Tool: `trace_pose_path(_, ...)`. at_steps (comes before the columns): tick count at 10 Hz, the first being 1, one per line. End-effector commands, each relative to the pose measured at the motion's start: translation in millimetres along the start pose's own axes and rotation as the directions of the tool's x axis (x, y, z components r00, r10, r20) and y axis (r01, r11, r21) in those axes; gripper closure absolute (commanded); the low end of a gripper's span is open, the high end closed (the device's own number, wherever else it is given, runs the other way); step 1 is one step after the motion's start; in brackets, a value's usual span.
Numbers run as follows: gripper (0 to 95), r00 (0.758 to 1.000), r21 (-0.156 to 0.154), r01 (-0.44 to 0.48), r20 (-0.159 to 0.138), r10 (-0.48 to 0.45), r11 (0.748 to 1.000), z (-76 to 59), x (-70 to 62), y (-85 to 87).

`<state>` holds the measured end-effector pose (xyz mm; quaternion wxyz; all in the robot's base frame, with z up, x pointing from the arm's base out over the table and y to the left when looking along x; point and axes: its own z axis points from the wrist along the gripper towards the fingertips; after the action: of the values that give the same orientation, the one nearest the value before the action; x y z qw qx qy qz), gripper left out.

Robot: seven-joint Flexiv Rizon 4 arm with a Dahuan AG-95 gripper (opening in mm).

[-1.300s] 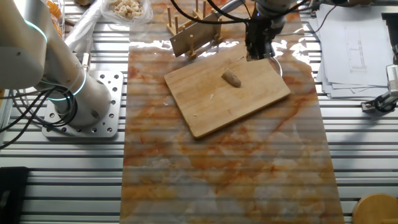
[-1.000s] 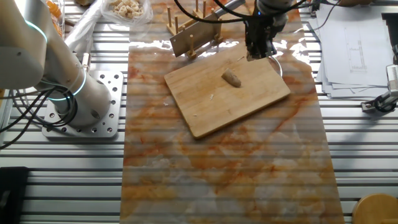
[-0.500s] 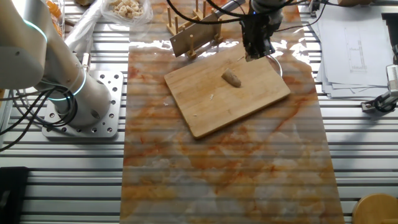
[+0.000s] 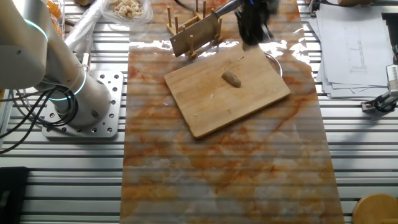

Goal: Slice the lotus root

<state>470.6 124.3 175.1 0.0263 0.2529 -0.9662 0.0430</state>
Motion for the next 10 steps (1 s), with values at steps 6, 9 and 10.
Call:
trace_pose_path(6, 95.0, 0.999, 0.003, 0.009, -0.039, -0.009, 1.0, 8.0, -14.4, 97.7)
trace_pose_path(9, 95.0, 0.996, -0.001, 0.083, -0.033, -0.083, 0.997, 8.0, -14.4, 97.7)
trace_pose_path(10, 95.0, 0.995, -0.016, 0.092, -0.028, -0.092, 0.996, 8.0, -14.4, 97.7)
